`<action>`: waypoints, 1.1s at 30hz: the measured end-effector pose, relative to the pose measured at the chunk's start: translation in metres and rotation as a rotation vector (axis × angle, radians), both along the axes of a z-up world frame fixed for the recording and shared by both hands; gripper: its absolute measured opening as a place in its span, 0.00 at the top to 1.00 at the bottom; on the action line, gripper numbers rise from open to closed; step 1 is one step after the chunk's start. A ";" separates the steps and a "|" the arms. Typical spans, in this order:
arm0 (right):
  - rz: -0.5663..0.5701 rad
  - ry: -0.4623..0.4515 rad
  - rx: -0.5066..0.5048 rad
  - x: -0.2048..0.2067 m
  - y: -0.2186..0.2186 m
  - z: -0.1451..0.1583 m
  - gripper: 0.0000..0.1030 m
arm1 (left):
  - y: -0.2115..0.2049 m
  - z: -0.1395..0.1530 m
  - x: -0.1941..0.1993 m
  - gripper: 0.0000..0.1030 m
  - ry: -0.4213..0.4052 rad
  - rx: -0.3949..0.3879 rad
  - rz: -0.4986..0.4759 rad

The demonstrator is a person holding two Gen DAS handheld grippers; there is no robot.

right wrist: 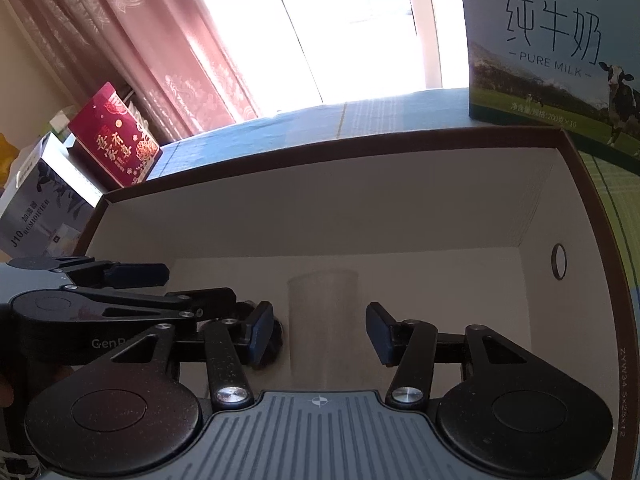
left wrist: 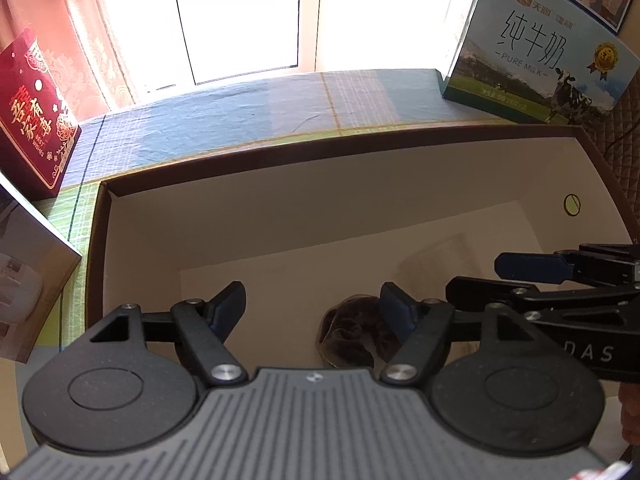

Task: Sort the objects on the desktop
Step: 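Open both grippers to release the scrunchie and cup into the box, then raise both grippers away from the box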

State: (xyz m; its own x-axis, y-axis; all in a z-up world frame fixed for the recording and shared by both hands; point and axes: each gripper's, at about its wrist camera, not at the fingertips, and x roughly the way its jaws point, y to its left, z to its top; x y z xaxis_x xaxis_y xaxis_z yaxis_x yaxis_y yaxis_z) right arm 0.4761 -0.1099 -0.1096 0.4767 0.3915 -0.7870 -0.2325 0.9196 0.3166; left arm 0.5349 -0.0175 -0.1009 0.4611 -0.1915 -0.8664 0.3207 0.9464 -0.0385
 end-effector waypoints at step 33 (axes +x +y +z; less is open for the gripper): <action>0.025 -0.277 -0.047 -0.151 -0.029 0.103 0.02 | 0.023 0.106 -0.155 0.07 -0.276 -0.005 0.031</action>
